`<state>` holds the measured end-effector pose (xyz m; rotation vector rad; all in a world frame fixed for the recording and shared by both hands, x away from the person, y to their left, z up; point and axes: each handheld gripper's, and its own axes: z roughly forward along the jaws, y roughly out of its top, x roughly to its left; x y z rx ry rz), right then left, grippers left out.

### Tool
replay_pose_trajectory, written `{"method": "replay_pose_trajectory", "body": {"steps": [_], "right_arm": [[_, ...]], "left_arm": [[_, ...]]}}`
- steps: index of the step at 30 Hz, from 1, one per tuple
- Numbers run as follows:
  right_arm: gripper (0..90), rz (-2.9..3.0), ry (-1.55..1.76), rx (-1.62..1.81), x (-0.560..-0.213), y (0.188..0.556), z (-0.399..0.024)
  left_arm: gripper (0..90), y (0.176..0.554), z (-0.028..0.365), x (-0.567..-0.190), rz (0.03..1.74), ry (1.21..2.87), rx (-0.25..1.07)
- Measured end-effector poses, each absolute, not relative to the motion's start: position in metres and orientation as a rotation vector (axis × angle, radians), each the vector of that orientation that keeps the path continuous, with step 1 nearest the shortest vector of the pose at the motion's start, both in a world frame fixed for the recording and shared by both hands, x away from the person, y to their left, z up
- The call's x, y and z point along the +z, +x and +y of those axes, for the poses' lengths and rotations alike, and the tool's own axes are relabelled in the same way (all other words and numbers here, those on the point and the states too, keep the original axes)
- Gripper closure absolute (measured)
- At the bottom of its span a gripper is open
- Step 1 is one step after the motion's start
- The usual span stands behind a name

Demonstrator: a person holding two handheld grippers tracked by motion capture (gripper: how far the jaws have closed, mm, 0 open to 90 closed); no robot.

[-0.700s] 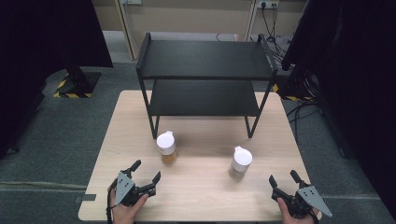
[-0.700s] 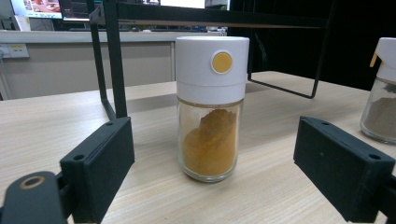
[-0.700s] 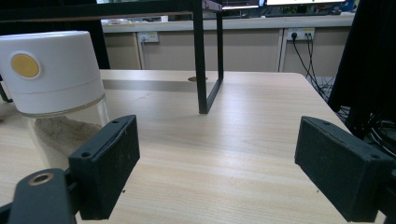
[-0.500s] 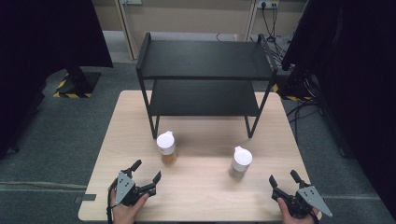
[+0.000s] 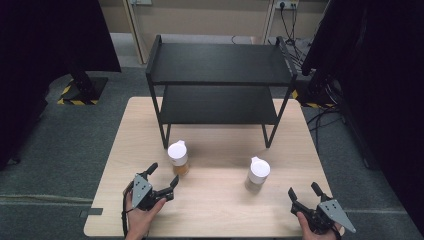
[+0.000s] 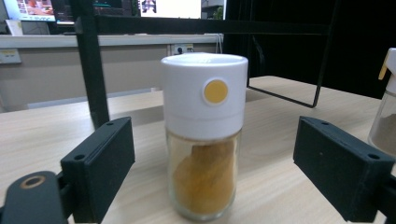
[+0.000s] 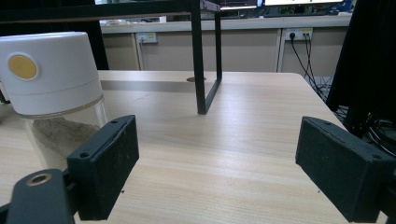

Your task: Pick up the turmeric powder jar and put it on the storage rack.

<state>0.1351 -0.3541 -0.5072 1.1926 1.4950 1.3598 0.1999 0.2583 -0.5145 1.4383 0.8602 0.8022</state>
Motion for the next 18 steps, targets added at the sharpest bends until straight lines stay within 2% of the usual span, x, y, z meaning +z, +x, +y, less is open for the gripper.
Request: {"method": "replay_pose_trajectory", "body": {"steps": [18], "right_arm": [[13.6, 1.497, 1.195, 1.365, -0.507, 0.135, -0.355]], "left_arm": [[15.3, 0.245, 0.243, -0.509, 0.86, 1.454, 0.786]]}}
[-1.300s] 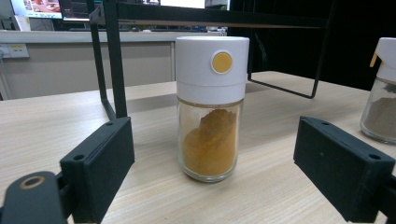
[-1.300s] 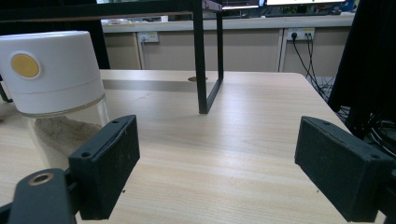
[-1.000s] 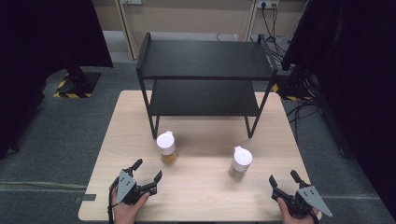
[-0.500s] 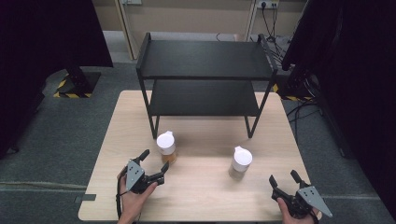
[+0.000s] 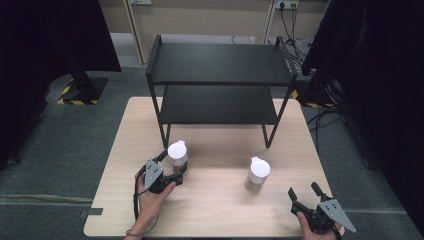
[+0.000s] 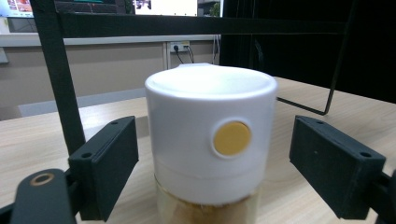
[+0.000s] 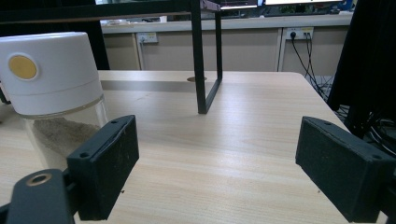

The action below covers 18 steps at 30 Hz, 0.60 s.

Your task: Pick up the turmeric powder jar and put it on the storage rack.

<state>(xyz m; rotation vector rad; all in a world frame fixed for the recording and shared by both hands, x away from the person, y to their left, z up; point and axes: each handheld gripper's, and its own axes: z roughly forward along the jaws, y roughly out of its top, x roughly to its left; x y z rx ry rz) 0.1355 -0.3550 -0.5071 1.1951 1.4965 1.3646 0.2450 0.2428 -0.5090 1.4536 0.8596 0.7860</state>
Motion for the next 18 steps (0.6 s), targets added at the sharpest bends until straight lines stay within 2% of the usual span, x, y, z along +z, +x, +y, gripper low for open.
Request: {"method": "replay_pose_trajectory", "body": {"steps": [10, 18], "right_arm": [[13.6, 1.502, 1.194, 1.362, -0.507, 0.136, -0.355], [13.6, 1.505, 1.195, 1.364, -0.506, 0.136, -0.356]], "left_arm": [[18.2, 0.258, 0.245, -0.505, 0.838, 1.462, 0.759], [26.6, 0.265, 0.243, -0.501, 0.825, 1.479, 0.766]]}}
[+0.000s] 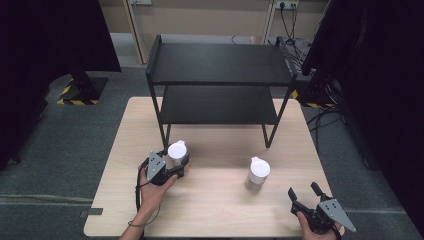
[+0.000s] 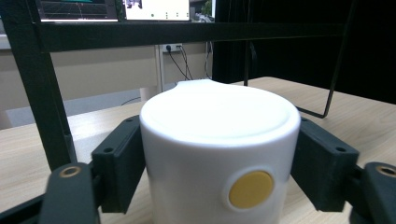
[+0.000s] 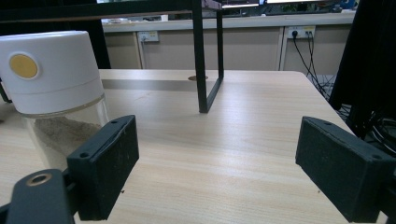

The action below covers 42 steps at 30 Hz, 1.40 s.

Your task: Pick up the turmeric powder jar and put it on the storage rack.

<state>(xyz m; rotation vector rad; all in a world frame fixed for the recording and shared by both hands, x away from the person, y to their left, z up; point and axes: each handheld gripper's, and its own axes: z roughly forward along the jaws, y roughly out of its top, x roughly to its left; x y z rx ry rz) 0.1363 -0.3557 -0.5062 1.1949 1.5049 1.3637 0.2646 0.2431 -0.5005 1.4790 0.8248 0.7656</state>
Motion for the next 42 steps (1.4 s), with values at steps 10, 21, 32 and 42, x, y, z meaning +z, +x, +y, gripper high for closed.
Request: {"method": "replay_pose_trajectory", "body": {"steps": [10, 21, 32, 42], "right_arm": [[13.6, 1.505, 1.195, 1.364, -0.506, 0.136, -0.356], [13.6, 1.505, 1.196, 1.367, -0.506, 0.136, -0.356], [13.6, 1.503, 1.196, 1.362, -0.506, 0.136, -0.355], [13.6, 1.498, 1.198, 1.365, -0.507, 0.136, -0.355]], "left_arm": [[30.4, 0.265, 0.243, -0.501, 0.827, 1.47, 0.762], [30.6, 0.263, 0.24, -0.498, 0.84, 1.472, 0.761], [30.6, 0.257, 0.238, -0.472, 0.78, 1.429, 0.778], [30.6, 0.255, 0.232, -0.446, 0.742, 1.383, 0.791]]}}
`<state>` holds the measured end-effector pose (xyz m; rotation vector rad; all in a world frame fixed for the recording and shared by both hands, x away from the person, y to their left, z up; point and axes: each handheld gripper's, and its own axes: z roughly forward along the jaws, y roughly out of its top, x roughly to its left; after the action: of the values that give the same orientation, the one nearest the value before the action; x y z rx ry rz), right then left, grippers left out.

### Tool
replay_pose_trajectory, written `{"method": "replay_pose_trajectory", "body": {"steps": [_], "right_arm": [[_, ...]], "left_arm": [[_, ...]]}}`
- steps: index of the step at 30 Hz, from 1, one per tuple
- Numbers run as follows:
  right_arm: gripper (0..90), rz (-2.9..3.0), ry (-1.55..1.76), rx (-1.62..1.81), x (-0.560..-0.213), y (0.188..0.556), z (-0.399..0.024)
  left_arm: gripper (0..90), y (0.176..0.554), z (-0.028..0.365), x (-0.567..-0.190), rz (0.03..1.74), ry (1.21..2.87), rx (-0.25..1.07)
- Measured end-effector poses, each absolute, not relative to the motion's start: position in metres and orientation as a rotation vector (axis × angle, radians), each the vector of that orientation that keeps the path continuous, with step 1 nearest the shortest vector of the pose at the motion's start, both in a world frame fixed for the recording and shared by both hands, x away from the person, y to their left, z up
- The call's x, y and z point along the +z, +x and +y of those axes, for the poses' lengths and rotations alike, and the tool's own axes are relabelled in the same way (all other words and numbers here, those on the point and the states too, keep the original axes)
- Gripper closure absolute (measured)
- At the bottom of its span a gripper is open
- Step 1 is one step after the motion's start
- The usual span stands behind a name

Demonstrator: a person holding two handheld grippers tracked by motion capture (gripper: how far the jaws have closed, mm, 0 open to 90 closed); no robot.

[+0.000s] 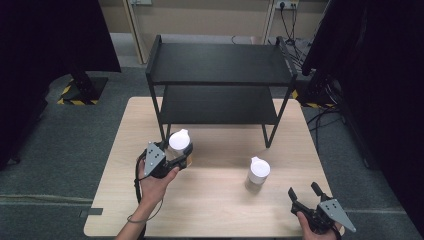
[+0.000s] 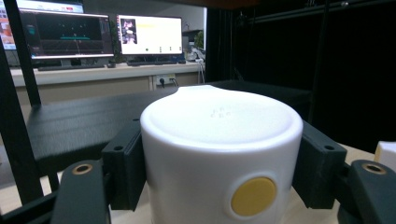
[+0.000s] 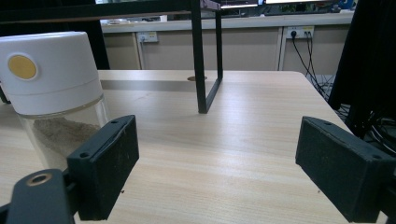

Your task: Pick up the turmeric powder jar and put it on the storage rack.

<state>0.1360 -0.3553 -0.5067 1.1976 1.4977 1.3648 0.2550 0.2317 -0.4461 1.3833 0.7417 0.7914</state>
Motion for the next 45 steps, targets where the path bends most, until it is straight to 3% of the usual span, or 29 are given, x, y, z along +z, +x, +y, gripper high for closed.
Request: {"method": "replay_pose_trajectory", "body": {"steps": [45], "right_arm": [[13.6, 1.493, 1.195, 1.367, -0.508, 0.135, -0.355]], "left_arm": [[30.6, 0.265, 0.211, -0.354, 0.672, 1.218, 0.921]]}}
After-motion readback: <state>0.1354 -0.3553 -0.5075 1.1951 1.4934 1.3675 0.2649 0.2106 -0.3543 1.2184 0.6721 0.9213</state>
